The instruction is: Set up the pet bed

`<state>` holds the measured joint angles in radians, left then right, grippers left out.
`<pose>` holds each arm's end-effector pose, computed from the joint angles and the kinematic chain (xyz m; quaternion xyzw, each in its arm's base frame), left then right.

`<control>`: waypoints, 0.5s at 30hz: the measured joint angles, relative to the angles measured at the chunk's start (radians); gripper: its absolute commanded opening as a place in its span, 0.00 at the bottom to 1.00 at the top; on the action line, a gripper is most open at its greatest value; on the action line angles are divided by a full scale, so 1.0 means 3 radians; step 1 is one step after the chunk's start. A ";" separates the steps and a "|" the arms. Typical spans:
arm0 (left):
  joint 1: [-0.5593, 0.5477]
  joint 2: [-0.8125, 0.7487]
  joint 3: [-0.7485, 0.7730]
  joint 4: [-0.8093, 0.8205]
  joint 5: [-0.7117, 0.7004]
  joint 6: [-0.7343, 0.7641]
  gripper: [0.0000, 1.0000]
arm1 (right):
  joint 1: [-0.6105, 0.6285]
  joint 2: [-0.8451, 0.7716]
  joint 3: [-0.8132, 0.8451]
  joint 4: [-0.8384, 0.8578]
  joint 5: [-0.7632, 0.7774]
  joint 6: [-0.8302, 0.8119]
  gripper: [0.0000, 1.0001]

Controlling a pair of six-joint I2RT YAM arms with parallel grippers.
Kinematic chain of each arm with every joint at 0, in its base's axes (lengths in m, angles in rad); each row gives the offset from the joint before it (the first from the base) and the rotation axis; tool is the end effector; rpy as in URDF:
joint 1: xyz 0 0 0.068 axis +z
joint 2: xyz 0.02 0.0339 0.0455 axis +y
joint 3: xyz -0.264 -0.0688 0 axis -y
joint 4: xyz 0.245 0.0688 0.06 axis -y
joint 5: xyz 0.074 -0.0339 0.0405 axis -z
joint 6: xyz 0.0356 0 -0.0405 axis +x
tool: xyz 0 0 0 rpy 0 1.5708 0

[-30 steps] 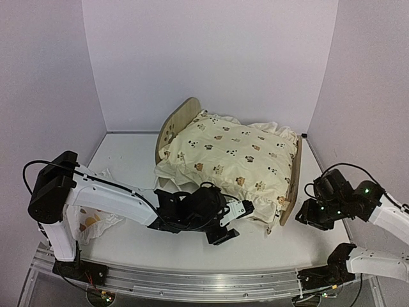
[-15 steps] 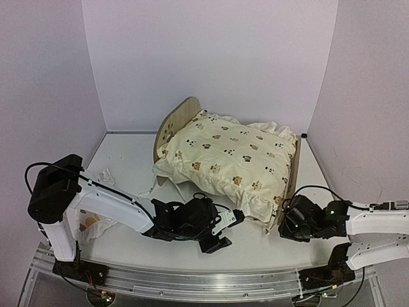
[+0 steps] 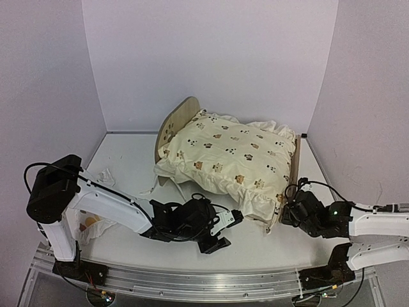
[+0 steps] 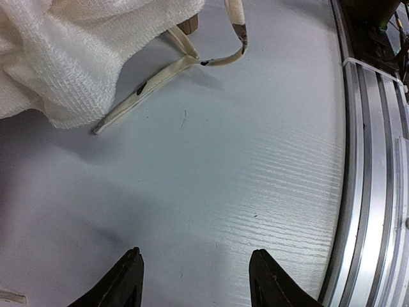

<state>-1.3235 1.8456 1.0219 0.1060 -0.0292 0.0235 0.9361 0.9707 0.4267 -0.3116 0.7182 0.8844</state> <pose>0.0952 -0.3727 0.1565 0.5631 0.7153 -0.2398 0.3374 0.1242 0.1292 0.1798 0.1003 0.8799 0.0568 0.4610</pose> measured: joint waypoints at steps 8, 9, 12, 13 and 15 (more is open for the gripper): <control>0.0001 0.0099 0.0219 0.0007 0.0002 -0.0006 0.57 | -0.0854 0.0148 0.0088 0.0188 -0.0226 -0.0422 0.20; 0.0001 0.0117 0.0237 0.0008 0.0003 -0.0008 0.57 | -0.0939 0.0197 0.0118 0.0208 -0.0261 -0.0476 0.21; 0.0001 0.0150 0.0254 0.0003 0.0009 -0.0009 0.57 | -0.1051 0.0277 0.0192 0.0213 -0.0348 -0.0597 0.27; 0.0001 0.0152 0.0254 -0.0004 0.0009 -0.0009 0.57 | -0.1063 0.0277 0.0200 0.0204 -0.0385 -0.0618 0.29; 0.0001 0.0152 0.0254 -0.0003 0.0010 -0.0009 0.57 | -0.1070 0.0242 0.0206 0.0173 -0.0459 -0.0626 0.34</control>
<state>-1.3231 1.8912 1.0981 0.1052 -0.0261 0.0208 0.6151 1.0434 0.4885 -0.2597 0.5806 0.6966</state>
